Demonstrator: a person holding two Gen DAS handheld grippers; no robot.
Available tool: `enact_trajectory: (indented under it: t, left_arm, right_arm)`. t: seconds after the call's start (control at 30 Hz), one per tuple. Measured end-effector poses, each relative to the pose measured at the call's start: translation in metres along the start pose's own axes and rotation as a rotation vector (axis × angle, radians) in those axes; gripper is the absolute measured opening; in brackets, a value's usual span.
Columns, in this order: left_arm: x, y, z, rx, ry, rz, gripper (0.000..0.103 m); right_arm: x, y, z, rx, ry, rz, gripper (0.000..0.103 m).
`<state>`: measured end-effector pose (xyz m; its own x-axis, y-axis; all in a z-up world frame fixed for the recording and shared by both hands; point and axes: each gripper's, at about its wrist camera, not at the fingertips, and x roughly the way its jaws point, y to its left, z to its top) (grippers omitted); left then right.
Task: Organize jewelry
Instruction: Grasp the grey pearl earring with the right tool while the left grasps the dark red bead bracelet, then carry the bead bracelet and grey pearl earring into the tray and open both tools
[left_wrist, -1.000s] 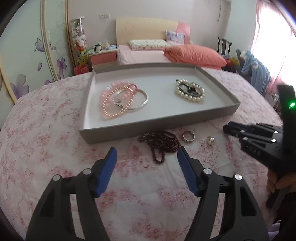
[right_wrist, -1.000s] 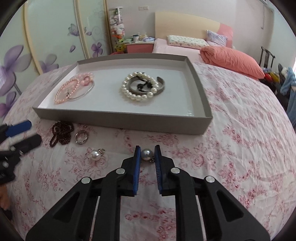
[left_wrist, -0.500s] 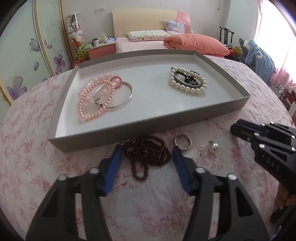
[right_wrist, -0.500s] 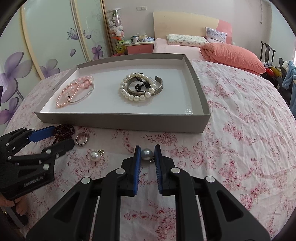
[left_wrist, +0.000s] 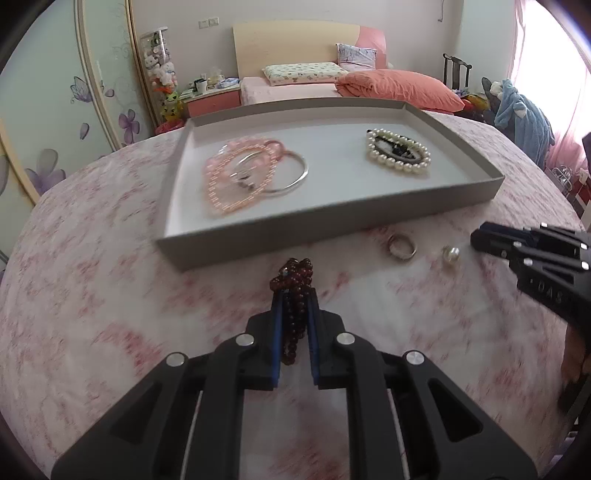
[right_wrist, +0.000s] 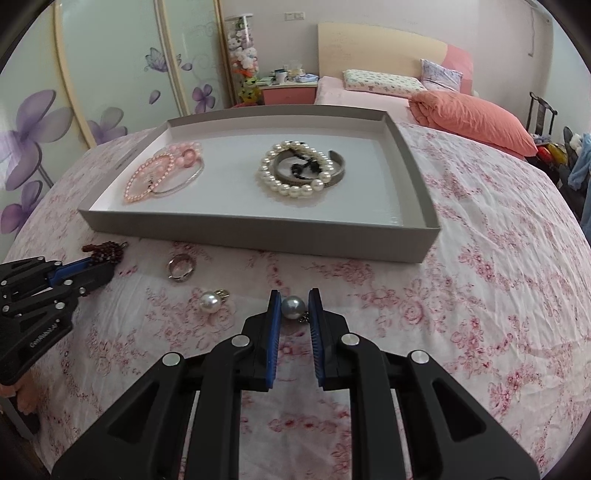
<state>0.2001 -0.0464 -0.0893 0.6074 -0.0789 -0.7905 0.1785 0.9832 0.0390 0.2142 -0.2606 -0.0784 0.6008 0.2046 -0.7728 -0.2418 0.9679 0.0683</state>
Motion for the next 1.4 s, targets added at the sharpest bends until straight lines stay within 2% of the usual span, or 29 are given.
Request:
enact_trajectory:
  t: [0.2,0.33,0.5,0.53,0.57,0.73,0.97,1.17,1.4]
  left_arm:
    - [-0.004,0.007,-0.005,-0.003,-0.005,-0.004,0.016]
    - [-0.003,0.006,-0.005,-0.008,-0.009,-0.002,0.025]
    - [-0.003,0.006,-0.005,-0.015,-0.011,-0.003,0.027]
    - [-0.003,0.006,-0.005,-0.014,-0.011,-0.005,0.025]
    - [-0.004,0.006,-0.005,-0.014,-0.013,-0.010,0.017]
    - [-0.007,0.007,-0.004,-0.021,-0.021,-0.024,0.012]
    - [-0.035,0.014,-0.006,-0.061,-0.120,-0.030,0.012]
    - [-0.065,0.013,-0.007,-0.078,-0.218,-0.029,0.012]
    - [-0.084,0.008,-0.009,-0.069,-0.271,-0.028,0.012]
  right_arm:
    - [0.001,0.004,0.001,-0.010,0.002,-0.002,0.016]
    - [0.001,0.005,0.000,-0.011,0.001,-0.004,0.016]
    - [0.001,0.006,-0.001,-0.007,0.002,-0.001,0.016]
    - [0.001,0.006,-0.001,-0.007,0.002,0.000,0.017]
    - [0.001,0.006,-0.002,-0.006,0.001,0.001,0.016]
    - [-0.001,0.004,-0.003,0.010,-0.004,0.003,0.016]
    - [-0.026,0.002,-0.001,0.040,-0.085,0.019,0.016]
    - [-0.052,0.016,0.002,0.015,-0.172,0.031,0.016]
    - [-0.076,0.035,0.002,-0.023,-0.257,0.046,0.016]
